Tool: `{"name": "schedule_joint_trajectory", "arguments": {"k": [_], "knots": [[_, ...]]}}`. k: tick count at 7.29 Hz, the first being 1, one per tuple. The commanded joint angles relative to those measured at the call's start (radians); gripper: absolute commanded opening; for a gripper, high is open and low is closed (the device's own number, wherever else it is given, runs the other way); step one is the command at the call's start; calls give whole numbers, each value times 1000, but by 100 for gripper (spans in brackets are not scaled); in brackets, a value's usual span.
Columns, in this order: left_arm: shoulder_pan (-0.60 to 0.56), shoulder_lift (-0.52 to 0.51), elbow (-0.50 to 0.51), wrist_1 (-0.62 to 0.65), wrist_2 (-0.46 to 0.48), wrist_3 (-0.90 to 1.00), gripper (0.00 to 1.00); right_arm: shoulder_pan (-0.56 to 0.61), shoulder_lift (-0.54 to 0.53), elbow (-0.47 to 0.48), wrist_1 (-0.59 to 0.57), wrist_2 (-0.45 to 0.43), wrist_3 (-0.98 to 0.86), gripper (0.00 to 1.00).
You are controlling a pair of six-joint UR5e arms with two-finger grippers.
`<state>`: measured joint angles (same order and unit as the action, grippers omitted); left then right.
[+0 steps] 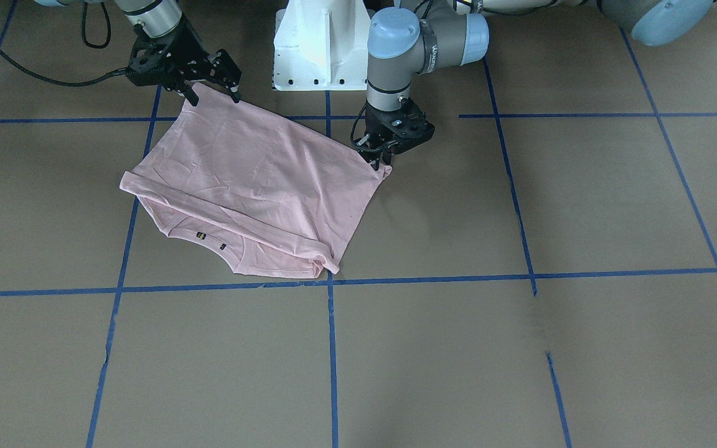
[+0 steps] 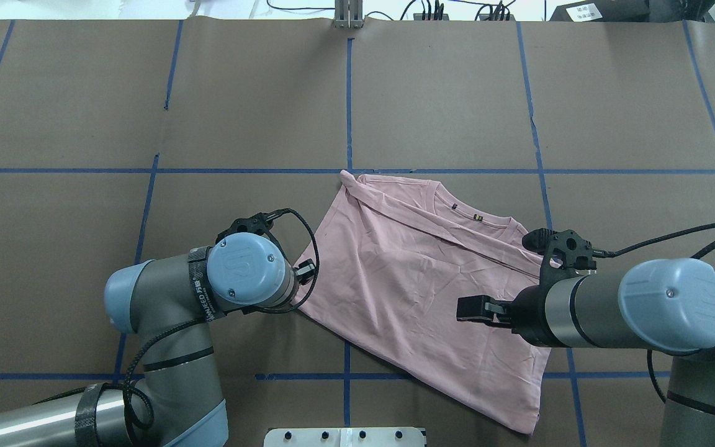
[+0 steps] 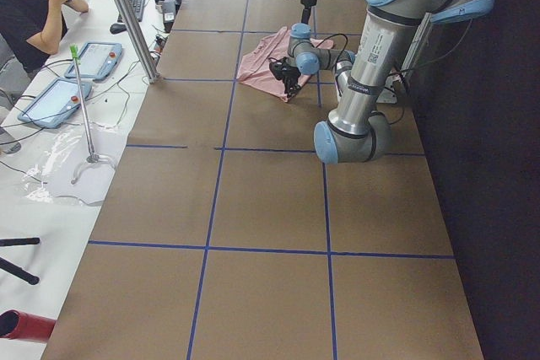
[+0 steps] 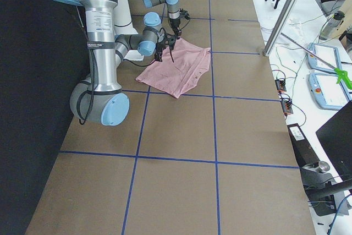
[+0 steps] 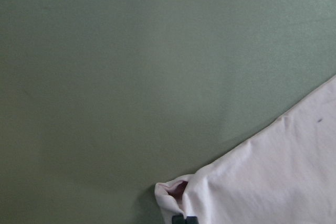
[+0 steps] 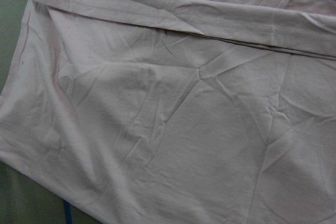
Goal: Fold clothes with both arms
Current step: 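Pull the shirt's edge with the left gripper to straighten it square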
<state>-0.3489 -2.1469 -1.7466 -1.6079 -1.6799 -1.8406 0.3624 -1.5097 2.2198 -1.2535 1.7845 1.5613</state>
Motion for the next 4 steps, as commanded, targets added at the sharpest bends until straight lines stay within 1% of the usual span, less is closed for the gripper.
{"name": "schedule_joint_trajectory", "arguments": {"k": [1,2,3,4], "knots": [[2,-2,33,-3,3,-3,95,0,0,-2,0,1,-1,100],[2,-4,35,-3,5,-3,92,1,0,-2,0,1,-1,100],[1,-4,35,-3,3,-6,74,1,0,-2,0,1,-1,100],[1,-5,32,-3,3,-28,22,1,0,-2,0,1,-1,100]]}}
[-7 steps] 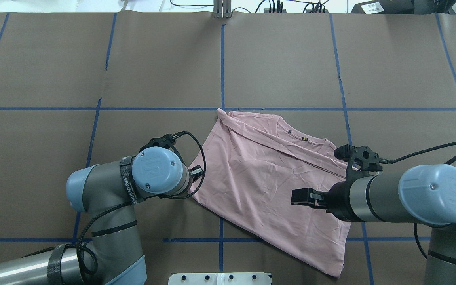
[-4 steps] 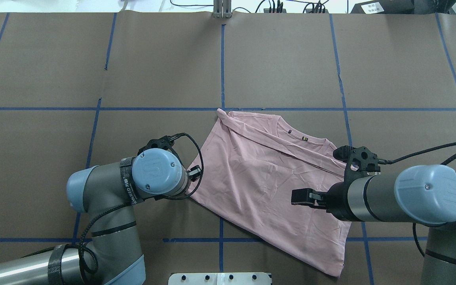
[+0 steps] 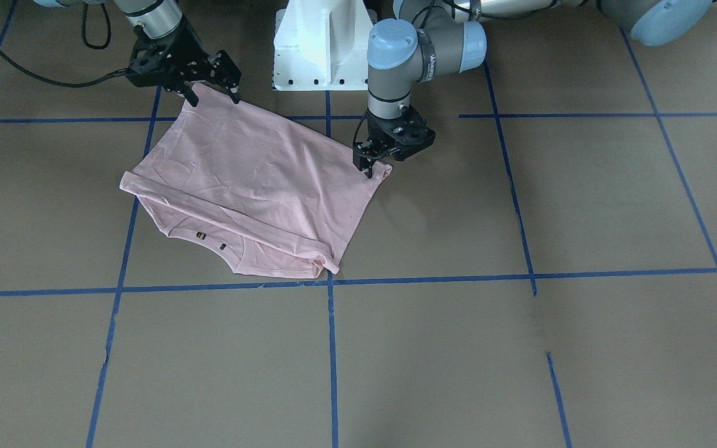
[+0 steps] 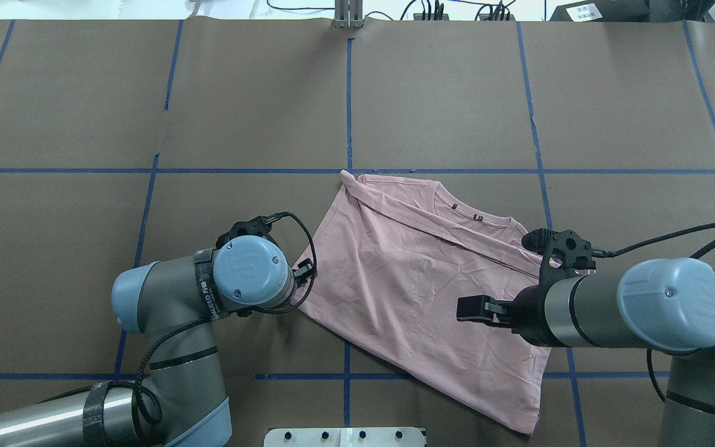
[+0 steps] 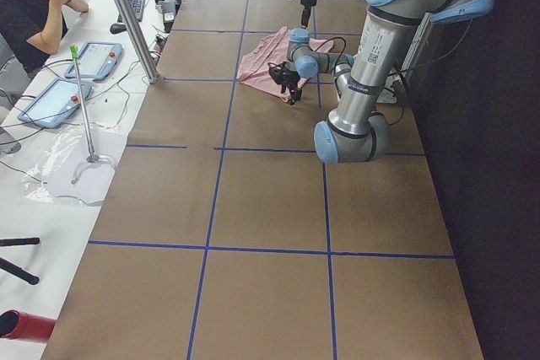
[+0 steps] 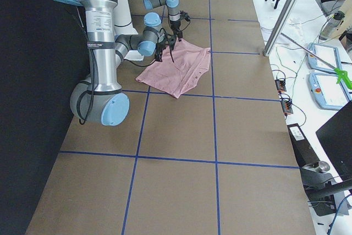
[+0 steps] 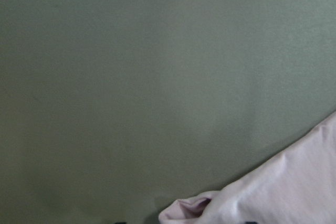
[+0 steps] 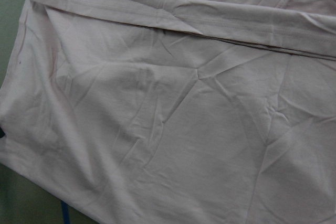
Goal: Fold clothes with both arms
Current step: 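Pull the shirt's edge with the left gripper to straighten it square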
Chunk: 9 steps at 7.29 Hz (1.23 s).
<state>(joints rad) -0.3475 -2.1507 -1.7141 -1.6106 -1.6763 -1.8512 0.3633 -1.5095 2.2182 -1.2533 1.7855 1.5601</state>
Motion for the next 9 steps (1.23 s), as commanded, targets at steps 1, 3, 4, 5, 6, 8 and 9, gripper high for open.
{"name": "schedule_joint_trajectory", "arguments": {"k": [1,3,4,5,6,8,9], "knots": [[-1,-3,-7,0,-2,-16,0,0,0,0,0,0,0,100],[-1,-1,-15,0,-3,-11,0,0,-2,0,0,0,0,100],[-2,-3,-18,0,-5,-13,0,0,-3,0,0,0,0,100],[-22,-1,-18,0,-3,-8,0,0,-2,-6,0,0,2,100],[-59,-1,-15,-2,-2,0,0,0,-2,-9,0,0,0,100],[-176,-5,23,-11,-2,116,0,0,-2,-18,2,-2,0,100],[-215,-6,59,-65,0,131,0,2,-2,-17,2,-2,0,100]]}}
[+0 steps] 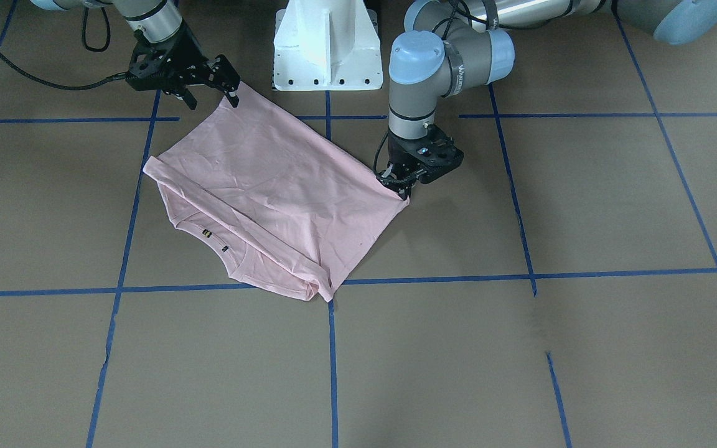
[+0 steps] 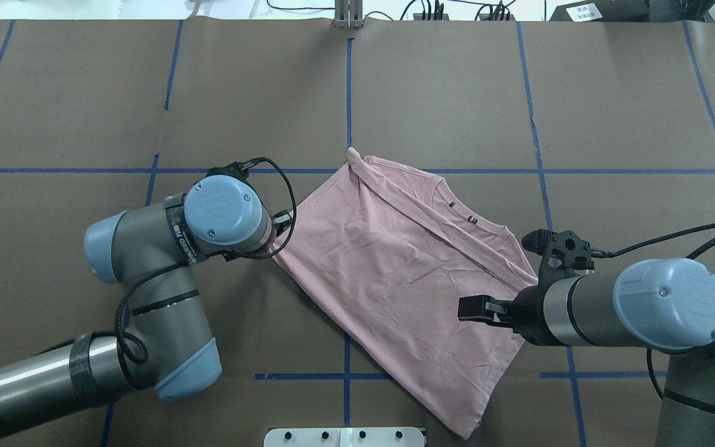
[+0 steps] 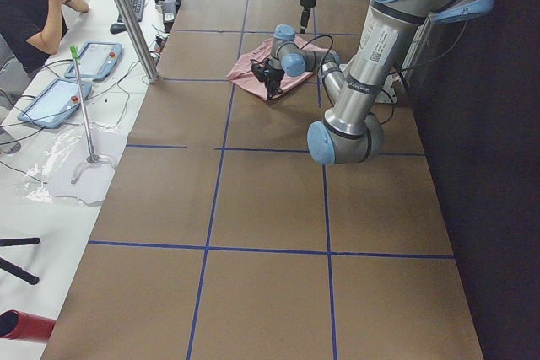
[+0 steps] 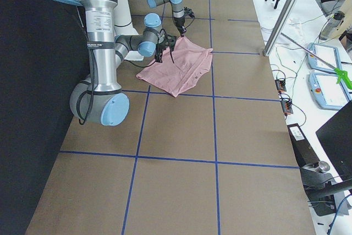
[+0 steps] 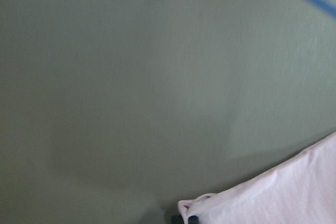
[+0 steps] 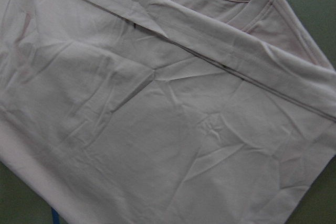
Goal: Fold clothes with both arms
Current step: 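Pull the shirt's edge with the left gripper to straighten it square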
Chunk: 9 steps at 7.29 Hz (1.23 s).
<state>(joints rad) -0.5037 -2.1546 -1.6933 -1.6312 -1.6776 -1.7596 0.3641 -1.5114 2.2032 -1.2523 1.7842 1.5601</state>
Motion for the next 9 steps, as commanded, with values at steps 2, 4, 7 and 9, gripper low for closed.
{"name": "schedule_joint_trajectory", "arguments": {"k": [2,4,7,9], "knots": [[-156,-107,247,-231,16,153,0,15,0,-2,-1,1,0,100],[-168,-223,454,-423,88,199,0,18,0,-10,1,-6,0,100],[-170,-306,664,-564,127,207,0,18,5,-10,1,-13,0,100],[-171,-324,745,-660,183,210,0,16,5,-11,1,-16,0,100]]}}
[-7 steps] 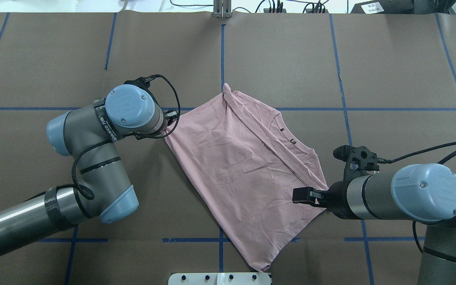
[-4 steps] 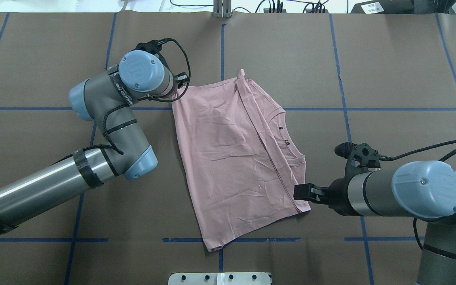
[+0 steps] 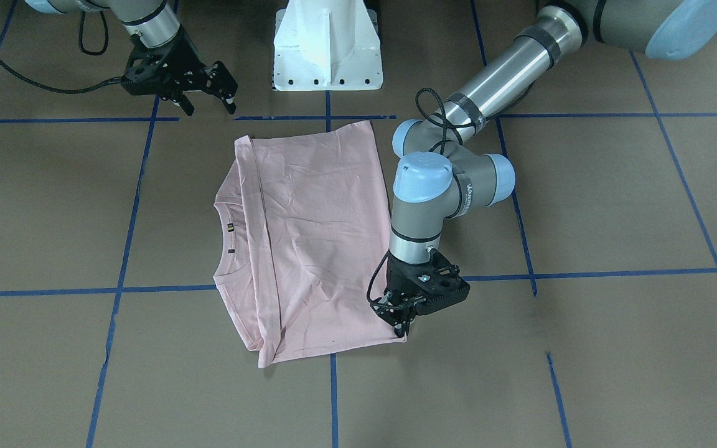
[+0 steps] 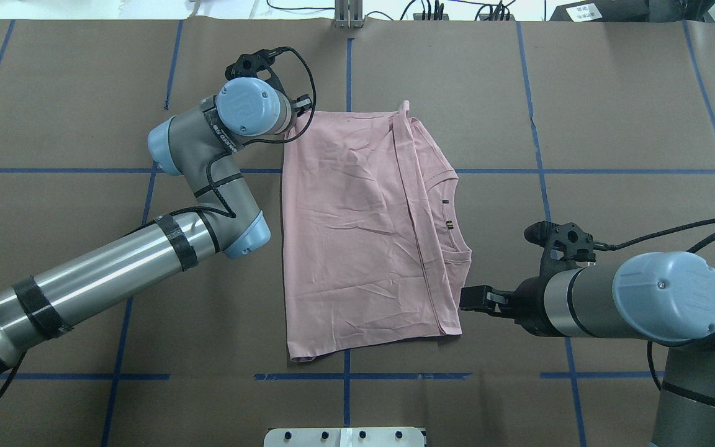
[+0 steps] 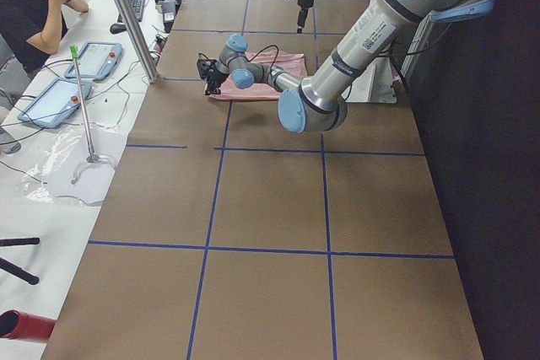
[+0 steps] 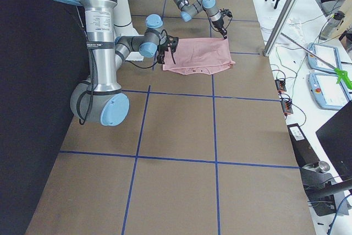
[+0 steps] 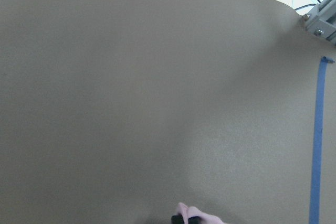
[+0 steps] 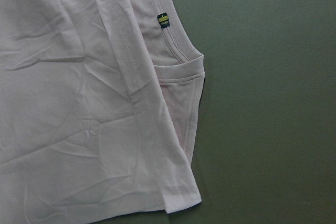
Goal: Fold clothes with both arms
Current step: 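Release the shirt and move the left gripper to its near corner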
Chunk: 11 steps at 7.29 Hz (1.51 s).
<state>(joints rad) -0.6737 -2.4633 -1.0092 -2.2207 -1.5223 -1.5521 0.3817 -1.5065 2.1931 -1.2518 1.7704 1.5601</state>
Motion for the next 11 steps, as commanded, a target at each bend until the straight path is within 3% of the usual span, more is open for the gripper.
{"name": "schedule_joint_trajectory", "arguments": {"k": [1,4,5,6,8,9,11], "knots": [[-3,-22,102,-155,48,19,0,-3,2,-1,0,-5,0,100],[-6,-34,112,-165,80,33,0,-1,37,-21,-2,-5,0,100],[-7,-36,121,-165,85,65,73,0,37,-21,-1,-6,0,100],[-13,-48,121,-162,83,120,100,3,37,-21,-3,-6,-2,100],[-35,-48,106,-148,19,122,100,6,40,-21,-1,-8,-5,100],[-37,-22,24,-73,-36,118,100,14,43,-22,-3,-6,-6,100],[-23,152,-413,279,-157,67,100,22,43,-21,-5,-5,-11,100]]}}
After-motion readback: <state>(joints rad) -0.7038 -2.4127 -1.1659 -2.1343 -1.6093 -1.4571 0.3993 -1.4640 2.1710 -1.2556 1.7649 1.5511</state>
